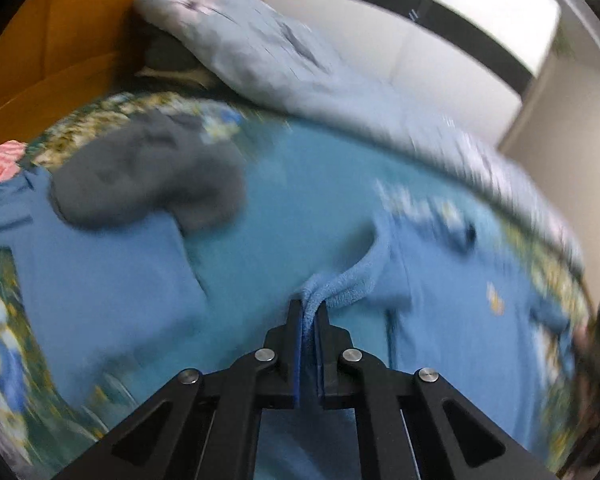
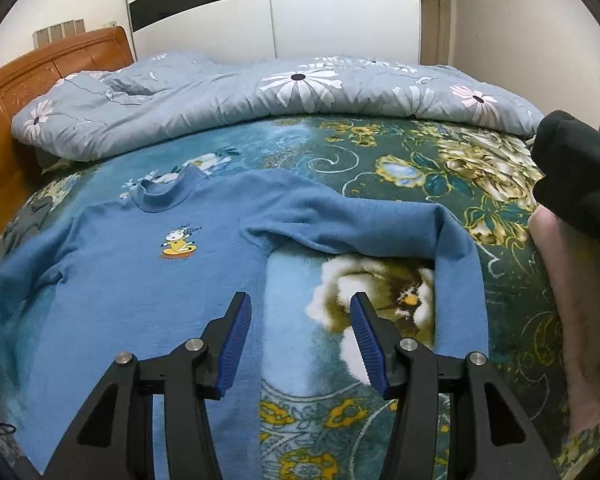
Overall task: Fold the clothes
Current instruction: 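Grasp a sweatshirt sleeve with the right gripper and fold it across the body, then grasp the other sleeve with the left gripper, fold it across the body, release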
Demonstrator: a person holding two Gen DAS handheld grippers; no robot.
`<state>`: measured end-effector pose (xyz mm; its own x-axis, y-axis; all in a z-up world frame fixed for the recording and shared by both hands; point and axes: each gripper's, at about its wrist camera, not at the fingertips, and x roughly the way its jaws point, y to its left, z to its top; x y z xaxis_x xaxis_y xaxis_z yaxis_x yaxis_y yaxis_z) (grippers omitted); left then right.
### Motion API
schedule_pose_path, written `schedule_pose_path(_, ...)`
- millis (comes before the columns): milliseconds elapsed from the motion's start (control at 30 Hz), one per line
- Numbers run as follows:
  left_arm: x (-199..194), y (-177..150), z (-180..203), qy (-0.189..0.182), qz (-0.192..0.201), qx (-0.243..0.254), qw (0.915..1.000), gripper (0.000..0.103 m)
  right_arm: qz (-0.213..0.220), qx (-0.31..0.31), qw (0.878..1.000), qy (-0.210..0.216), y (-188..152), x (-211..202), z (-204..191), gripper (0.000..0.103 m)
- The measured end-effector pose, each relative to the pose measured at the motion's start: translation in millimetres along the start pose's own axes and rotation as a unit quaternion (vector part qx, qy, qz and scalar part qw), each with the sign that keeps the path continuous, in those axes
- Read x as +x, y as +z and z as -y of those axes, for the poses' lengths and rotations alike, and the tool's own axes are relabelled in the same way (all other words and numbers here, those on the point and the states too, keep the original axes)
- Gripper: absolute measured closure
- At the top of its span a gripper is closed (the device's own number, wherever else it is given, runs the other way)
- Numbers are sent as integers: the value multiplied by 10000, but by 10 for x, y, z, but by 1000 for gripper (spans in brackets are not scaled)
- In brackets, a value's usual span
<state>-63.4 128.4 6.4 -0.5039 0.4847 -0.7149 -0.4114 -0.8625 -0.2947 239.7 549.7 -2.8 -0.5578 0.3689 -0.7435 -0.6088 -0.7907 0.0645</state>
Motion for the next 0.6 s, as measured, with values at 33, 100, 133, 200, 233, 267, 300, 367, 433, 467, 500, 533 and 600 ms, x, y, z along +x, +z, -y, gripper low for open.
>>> schedule_pose_path(33, 4, 144, -57, 103, 51, -9, 9999, 98, -53, 30, 10000, 26, -16, 24, -16, 50)
schedule_pose_path(100, 104, 369, -129, 320, 28, 48, 9995, 98, -138, 55, 9999, 51, -46, 72, -46, 50)
schedule_pose_path(133, 164, 474, -164, 425, 2, 80, 9991, 98, -176, 54, 9998, 61, -65, 93, -64, 50)
schedule_pose_path(200, 284, 684, -232, 635, -49, 142, 9979, 98, -257, 48, 9996, 84, -109, 139, -105, 50)
schedule_pose_path(233, 344, 789, -267, 740, -74, 173, 9971, 98, -297, 45, 9995, 96, -130, 162, -125, 50)
schedule_pose_path(267, 417, 875, -308, 873, -98, 184, 9960, 98, -331, 34, 9994, 94, -147, 188, -139, 50)
schedule_pose_path(300, 502, 942, -357, 1060, -99, 163, 9942, 98, -361, 26, 9993, 82, -164, 210, -150, 50)
schedule_pose_path(367, 677, 1057, -505, 1265, -168, 45, 9918, 98, -444, 47, 9990, 55, -208, 259, -164, 50)
schedule_pose_path(433, 659, 1012, -618, 1168, -185, -91, 9929, 98, -498, 74, 9987, 23, -233, 293, -159, 50)
schedule_pose_path(467, 623, 970, -665, 1125, -173, -152, 9934, 98, -522, 87, 9986, 7, -244, 308, -155, 50)
schedule_pose_path(500, 588, 927, -712, 1082, -161, -213, 9938, 97, -546, 101, 9985, -9, -255, 324, -152, 50)
schedule_pose_path(533, 552, 884, -759, 1039, -149, -274, 9941, 97, -571, 114, 9983, -26, -267, 339, -148, 50)
schedule_pose_path(600, 480, 798, -853, 953, -125, -395, 9946, 92, -600, 149, 9981, -24, -279, 361, -145, 50)
